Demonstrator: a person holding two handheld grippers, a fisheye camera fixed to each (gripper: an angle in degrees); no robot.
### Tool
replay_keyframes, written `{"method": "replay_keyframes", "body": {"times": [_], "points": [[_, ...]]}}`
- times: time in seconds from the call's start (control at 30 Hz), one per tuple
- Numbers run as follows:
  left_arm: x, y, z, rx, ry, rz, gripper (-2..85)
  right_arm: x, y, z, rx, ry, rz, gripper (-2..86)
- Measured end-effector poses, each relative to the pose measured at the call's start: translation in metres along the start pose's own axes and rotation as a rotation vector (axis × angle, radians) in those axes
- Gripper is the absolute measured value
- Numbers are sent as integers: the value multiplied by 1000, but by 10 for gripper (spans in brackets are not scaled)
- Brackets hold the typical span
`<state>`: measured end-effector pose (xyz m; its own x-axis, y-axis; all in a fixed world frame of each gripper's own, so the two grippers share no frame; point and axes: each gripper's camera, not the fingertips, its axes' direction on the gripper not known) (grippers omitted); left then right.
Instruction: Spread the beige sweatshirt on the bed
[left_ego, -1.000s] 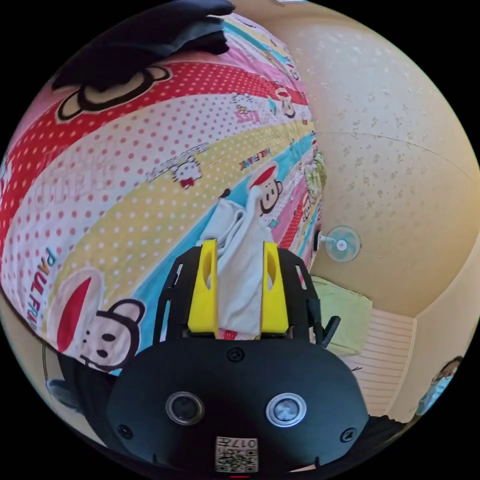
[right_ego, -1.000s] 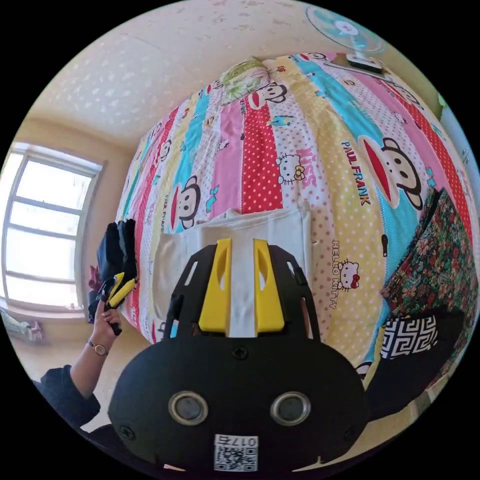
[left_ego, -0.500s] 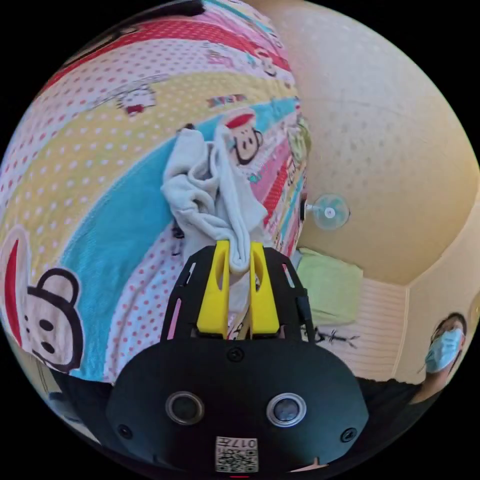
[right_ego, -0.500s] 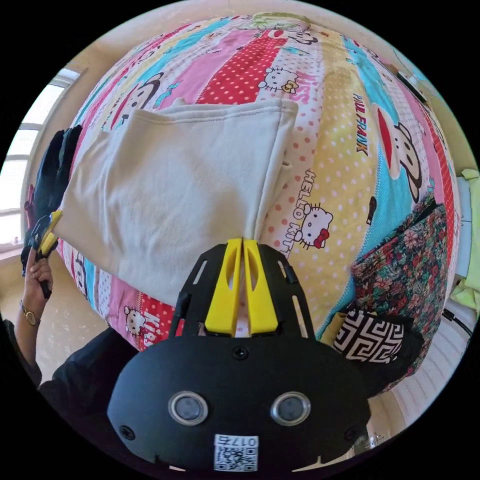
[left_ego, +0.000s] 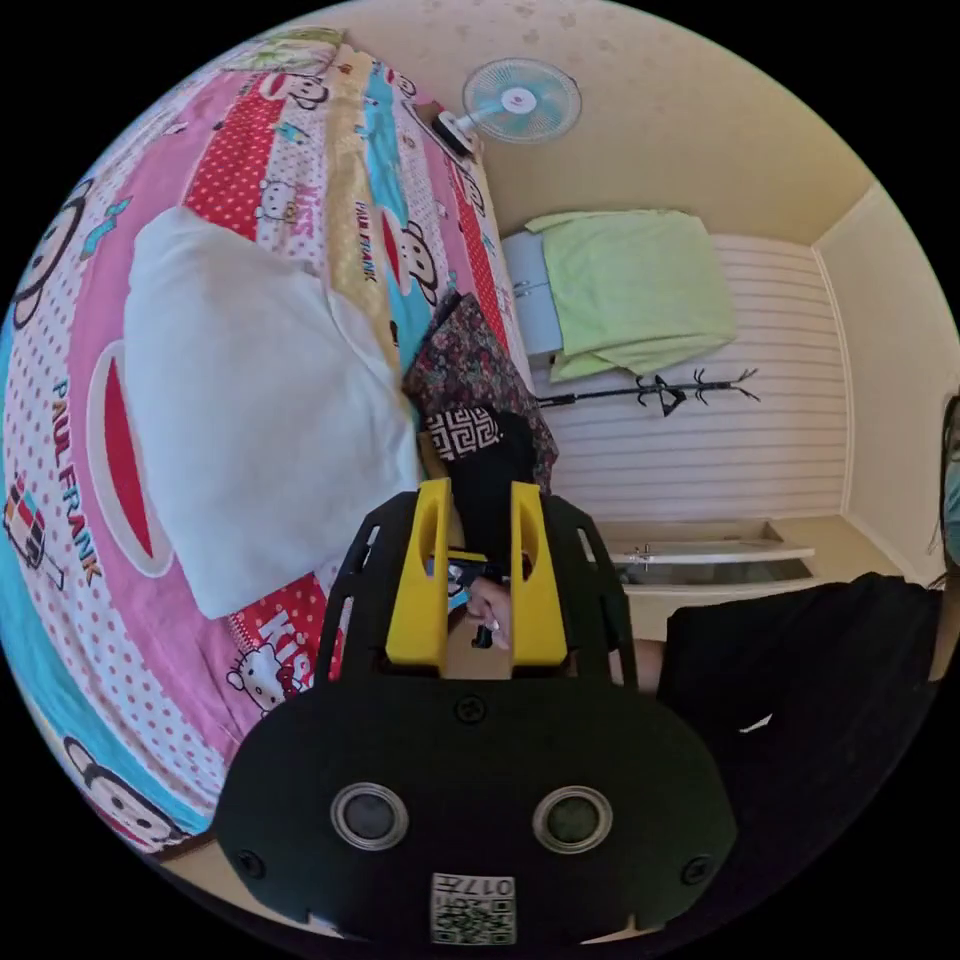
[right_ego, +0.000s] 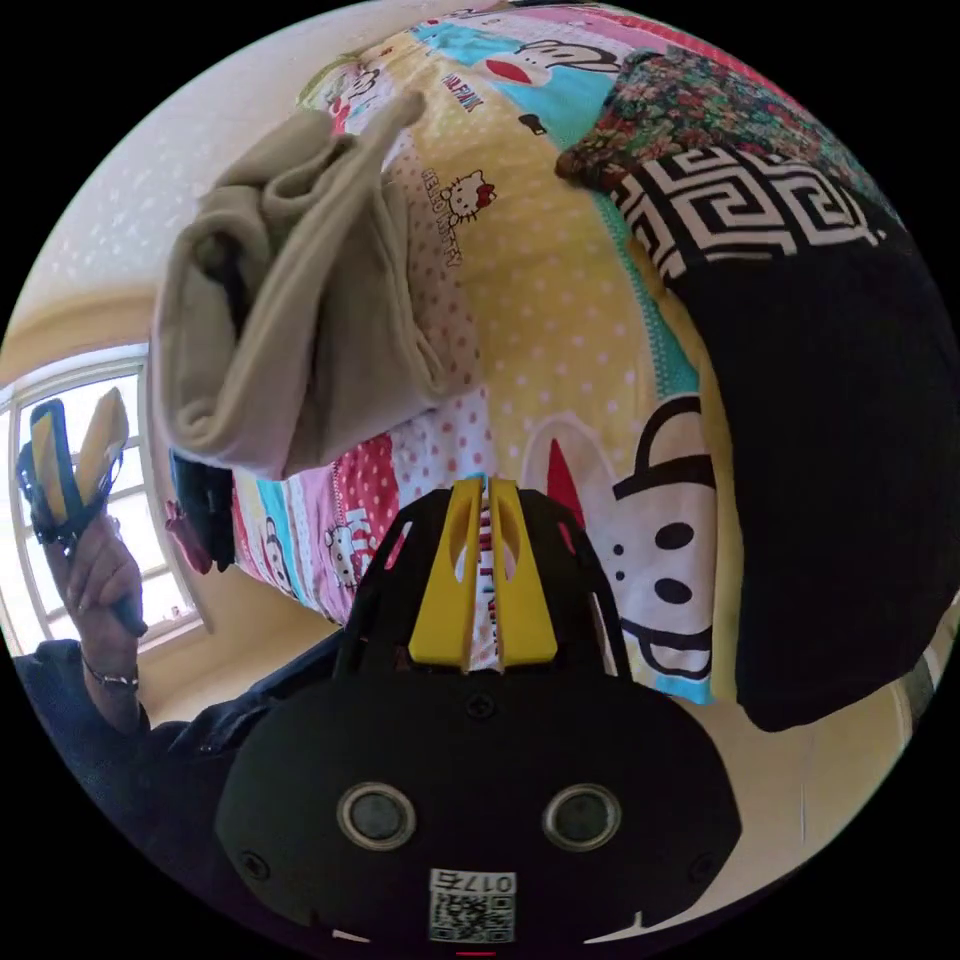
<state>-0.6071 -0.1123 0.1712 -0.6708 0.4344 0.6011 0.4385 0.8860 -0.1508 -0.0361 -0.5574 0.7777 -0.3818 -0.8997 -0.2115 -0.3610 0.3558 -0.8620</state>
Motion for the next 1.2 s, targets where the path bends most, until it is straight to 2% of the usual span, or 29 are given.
{"method": "replay_keyframes", "body": {"times": [0.1,0.17,0.23,0.37,0.5,0.57,0.67,0.8,0.87,0.9,1.03,1.2], "points": [[-38,24,-24,151,-123,-202,154,23,4,15,-35,-197,73,89],[-76,39,-32,157,-213,-361,197,36,5,26,-46,-346,130,115],[-104,48,-28,134,-228,-444,215,51,4,41,-30,-559,215,142],[-155,60,13,21,-98,-567,189,61,-1,62,22,-795,332,169],[-168,78,44,65,52,-694,103,67,-3,85,115,-940,495,189],[-158,94,48,147,162,-698,73,69,-3,94,164,-968,559,205],[-133,111,43,154,274,-613,66,72,-10,111,293,-1099,620,240],[-100,130,23,95,272,-479,65,61,-27,132,416,-1360,573,237],[-89,149,-5,108,295,-403,64,45,-29,127,393,-1340,512,215],[-88,155,-13,111,297,-389,64,30,-26,120,341,-1239,469,210],[-88,210,-83,130,332,-247,65,-38,-2,116,206,-1120,199,194],[-112,304,-191,248,400,-189,66,-148,37,167,48,-1149,29,179]]}}
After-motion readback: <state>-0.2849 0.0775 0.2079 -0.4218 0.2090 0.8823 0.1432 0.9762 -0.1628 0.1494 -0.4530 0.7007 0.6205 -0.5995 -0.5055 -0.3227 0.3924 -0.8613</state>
